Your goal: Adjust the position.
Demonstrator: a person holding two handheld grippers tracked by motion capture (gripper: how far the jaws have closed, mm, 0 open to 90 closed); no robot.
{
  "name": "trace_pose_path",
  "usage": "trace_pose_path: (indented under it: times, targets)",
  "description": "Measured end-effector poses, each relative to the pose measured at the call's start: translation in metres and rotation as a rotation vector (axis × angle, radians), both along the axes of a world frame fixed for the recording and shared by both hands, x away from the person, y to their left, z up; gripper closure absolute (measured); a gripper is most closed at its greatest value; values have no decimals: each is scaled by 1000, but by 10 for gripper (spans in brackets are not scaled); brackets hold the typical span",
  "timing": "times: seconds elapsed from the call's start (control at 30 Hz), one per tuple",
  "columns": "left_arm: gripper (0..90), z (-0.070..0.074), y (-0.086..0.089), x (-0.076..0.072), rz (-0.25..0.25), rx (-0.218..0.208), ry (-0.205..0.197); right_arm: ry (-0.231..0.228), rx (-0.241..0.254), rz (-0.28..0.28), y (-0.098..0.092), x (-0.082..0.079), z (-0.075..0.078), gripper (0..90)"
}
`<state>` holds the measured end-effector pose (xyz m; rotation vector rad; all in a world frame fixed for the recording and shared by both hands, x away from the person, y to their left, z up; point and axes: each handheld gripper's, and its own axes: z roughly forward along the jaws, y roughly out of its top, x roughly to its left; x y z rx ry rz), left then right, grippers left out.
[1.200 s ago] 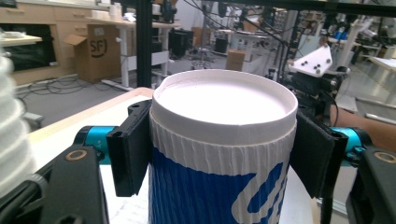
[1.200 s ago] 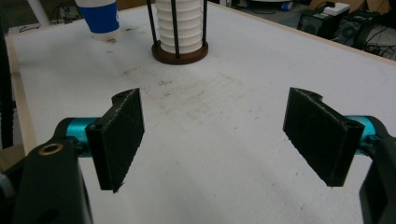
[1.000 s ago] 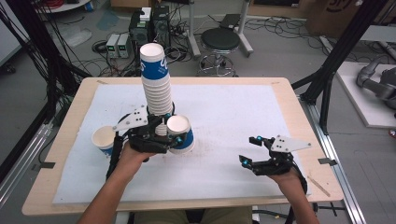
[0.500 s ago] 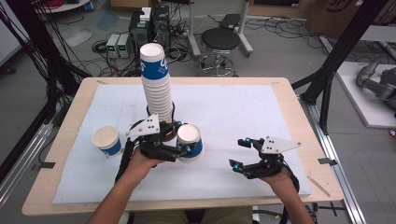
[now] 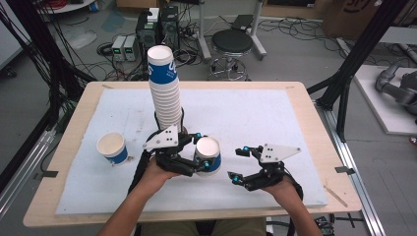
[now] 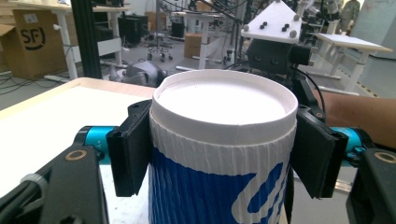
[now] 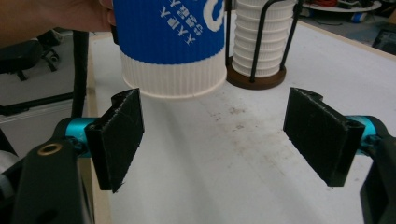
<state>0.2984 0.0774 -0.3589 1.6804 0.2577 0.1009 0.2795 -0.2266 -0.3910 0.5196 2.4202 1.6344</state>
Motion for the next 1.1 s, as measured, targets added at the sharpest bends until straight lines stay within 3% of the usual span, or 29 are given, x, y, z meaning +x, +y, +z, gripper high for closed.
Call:
trace_pose_path:
  times: [0.3, 1.1]
  targets:
    - [295, -3, -11, -3, -49, 9, -9, 6, 9, 62, 7, -1, -2, 206]
    - [297, -9, -31, -6, -100, 7, -5, 24, 43, 121, 16, -4, -6, 193]
